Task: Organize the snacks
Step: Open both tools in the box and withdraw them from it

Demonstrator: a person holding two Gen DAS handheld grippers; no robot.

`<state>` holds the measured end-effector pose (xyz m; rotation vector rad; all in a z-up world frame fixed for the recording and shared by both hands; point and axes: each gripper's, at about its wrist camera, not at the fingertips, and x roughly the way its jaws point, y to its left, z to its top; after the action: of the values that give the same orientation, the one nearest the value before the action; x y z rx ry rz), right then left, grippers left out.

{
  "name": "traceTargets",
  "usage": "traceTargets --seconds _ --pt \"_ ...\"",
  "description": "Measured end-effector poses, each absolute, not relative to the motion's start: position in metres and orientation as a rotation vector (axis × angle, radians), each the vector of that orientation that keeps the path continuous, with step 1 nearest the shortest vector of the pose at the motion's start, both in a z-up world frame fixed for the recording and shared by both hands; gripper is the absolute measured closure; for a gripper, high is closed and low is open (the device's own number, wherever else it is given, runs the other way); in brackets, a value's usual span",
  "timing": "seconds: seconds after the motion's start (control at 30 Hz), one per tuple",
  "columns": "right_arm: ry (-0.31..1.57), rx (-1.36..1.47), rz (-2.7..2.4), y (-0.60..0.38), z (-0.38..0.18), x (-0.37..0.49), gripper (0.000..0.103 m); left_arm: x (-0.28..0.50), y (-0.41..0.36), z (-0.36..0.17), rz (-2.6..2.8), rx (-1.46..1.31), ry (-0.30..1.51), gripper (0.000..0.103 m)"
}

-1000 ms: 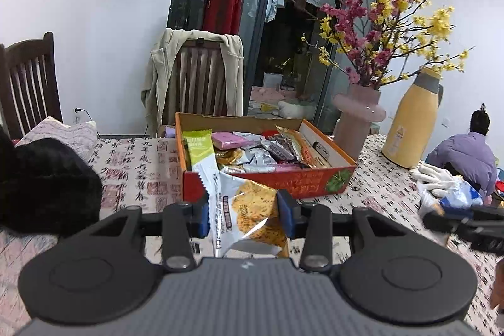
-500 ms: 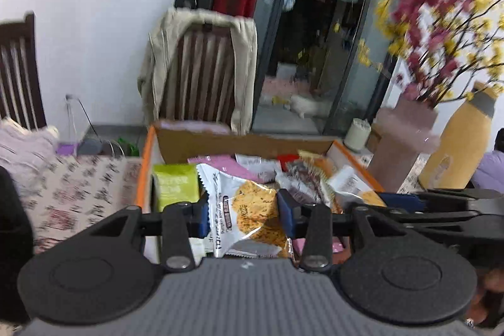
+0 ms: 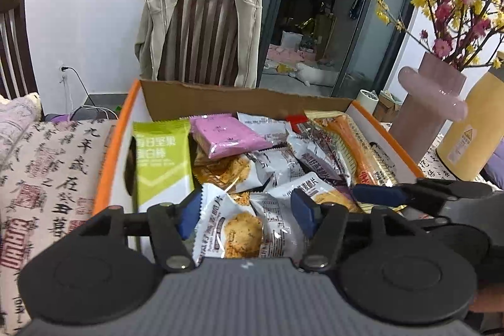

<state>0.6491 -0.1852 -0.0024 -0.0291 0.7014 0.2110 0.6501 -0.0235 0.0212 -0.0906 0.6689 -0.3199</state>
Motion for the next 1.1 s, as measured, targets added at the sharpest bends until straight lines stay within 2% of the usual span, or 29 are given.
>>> traceTargets --seconds 0.2,0.4,0.47,0.6,0.67,0.87,1.1 --pt "0.638 -0.008 0.193 -0.197 0.041 0.621 0.036 0.616 -0.013 0.069 -0.266 -0.041 0.596 0.035" --pt "0.558 -0.009 0.146 -0.214 0.092 0.557 0.028 0.547 0.006 0.117 -0.224 -0.03 0.492 0.018" --pt "0.533 0.003 0.139 -0.22 0.105 0.532 0.025 0.516 0.012 0.128 -0.214 -0.031 0.476 0.009" --pt "0.471 -0.001 0.143 -0.224 0.126 0.471 0.017 0.448 0.024 0.141 -0.192 -0.048 0.448 0.005" --pt "0.439 -0.004 0.147 -0.225 0.133 0.44 0.015 0.411 0.03 0.145 -0.184 -0.059 0.427 0.0" --pt "0.351 0.003 0.183 -0.233 0.138 0.341 0.01 0.31 0.03 0.131 -0.148 -0.021 0.352 0.0" --pt "0.287 -0.009 0.233 -0.243 0.115 0.228 0.003 0.191 0.039 0.099 -0.121 -0.06 0.296 0.0"
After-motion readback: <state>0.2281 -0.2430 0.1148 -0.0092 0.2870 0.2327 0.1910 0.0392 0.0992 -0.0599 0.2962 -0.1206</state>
